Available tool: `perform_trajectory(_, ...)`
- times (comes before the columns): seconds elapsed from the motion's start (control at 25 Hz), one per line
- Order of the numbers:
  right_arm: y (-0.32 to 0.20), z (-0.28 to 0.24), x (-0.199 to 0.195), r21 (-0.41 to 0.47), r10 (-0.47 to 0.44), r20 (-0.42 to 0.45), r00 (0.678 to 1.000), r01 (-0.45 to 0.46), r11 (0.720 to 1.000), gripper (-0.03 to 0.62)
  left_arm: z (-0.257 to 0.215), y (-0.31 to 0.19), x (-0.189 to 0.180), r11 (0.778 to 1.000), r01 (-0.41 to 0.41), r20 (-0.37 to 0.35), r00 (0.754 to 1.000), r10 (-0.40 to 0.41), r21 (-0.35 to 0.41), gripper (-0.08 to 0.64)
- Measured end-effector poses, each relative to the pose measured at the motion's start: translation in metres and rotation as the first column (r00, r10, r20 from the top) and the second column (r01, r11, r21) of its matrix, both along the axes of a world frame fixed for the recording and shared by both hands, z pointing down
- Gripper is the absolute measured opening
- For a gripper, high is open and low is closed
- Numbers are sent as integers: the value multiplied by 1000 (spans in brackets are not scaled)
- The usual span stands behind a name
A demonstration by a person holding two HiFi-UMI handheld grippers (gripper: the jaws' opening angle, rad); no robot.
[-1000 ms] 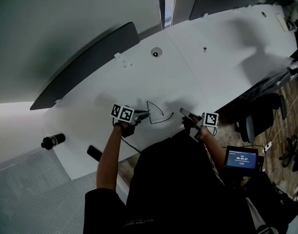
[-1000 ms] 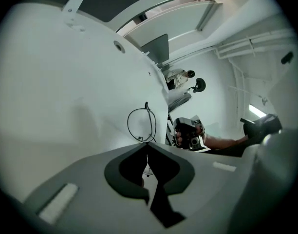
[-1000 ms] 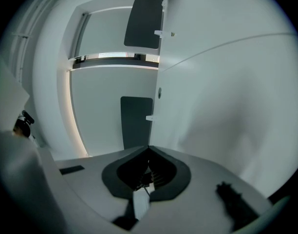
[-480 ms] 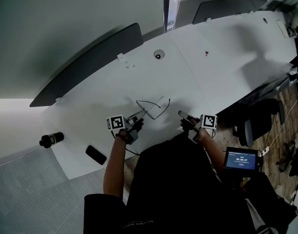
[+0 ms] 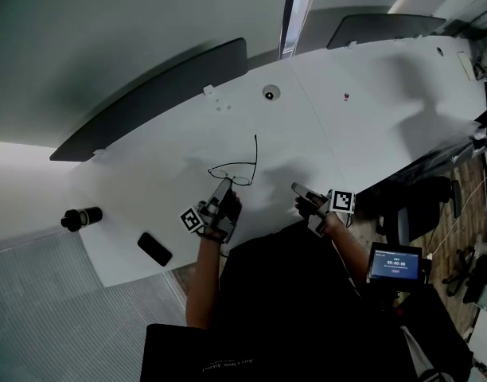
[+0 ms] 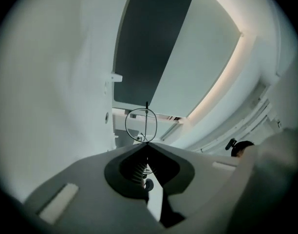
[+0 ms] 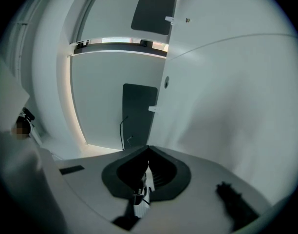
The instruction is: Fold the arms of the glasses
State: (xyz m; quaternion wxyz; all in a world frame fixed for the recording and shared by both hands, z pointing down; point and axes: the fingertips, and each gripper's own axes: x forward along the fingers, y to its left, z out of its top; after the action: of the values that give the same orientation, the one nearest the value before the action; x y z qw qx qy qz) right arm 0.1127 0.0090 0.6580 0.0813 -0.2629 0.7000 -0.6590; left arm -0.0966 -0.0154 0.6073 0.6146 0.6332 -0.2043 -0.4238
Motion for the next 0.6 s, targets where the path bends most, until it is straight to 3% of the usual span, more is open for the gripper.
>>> perform_trajectory(0.08, 0, -1, -5, -2, -11, 0, 1000, 11, 1000, 9, -2, 5, 0, 999, 38, -11, 999, -38, 33, 9)
perform_trajectory(0.24, 1, 2, -14, -3, -29, -14, 999, 29, 1000, 9, -19, 18, 13, 988, 4, -26, 1000, 0, 152, 9)
perform_trajectory(0.32, -2, 2, -17, 19, -39, -27, 999, 39, 999, 9, -20, 21, 18, 984, -37, -9, 999, 39, 172, 9)
perform_trajectory(0.48, -9, -18, -24, 108, -72, -30, 997, 75, 991, 9, -7, 25, 33, 980, -179, 125, 978, 167, 93, 9)
perform_trajectory(0.6, -12, -47, -36, 264, -143, -74, 987, 158, 951, 9, 3, 29, 40, 963, -269, 239, 935, 264, -13, 9)
